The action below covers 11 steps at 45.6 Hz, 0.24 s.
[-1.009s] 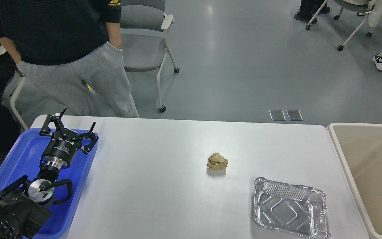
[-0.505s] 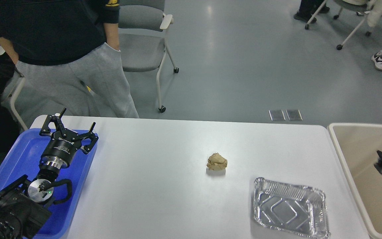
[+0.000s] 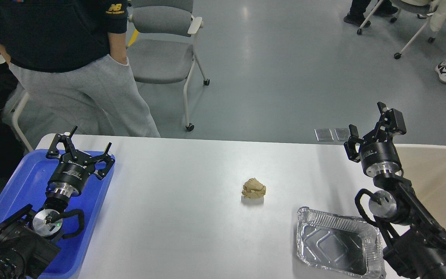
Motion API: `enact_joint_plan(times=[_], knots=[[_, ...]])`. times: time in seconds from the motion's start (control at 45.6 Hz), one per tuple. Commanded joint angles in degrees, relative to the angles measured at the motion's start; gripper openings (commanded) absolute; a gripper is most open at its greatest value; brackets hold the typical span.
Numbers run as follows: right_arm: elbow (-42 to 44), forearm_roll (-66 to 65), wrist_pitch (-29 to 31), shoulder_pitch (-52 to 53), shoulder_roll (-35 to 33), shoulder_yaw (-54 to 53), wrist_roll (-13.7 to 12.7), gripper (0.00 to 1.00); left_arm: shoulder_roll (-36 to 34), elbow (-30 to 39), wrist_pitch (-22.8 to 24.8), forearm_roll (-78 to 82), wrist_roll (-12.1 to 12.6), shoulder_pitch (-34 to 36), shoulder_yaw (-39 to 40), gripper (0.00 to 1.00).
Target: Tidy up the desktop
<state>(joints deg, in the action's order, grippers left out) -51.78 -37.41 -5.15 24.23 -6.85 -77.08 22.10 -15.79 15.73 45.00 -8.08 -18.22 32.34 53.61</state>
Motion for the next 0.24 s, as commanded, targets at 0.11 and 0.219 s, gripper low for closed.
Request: enact_joint_plan(times=[0.11,0.219], knots=[[-0.2,4.4,-0.8,-0.7,3.1,-2.7,0.5,1.0,0.0,0.0,0.0,0.0,0.0,0.0,0.0,1.0],[-0.2,4.4,-0.7,-0.9,2.9,-2.3,0.5,1.0,0.0,0.0,0.0,0.0,0.0,0.0,0.0,1.0]])
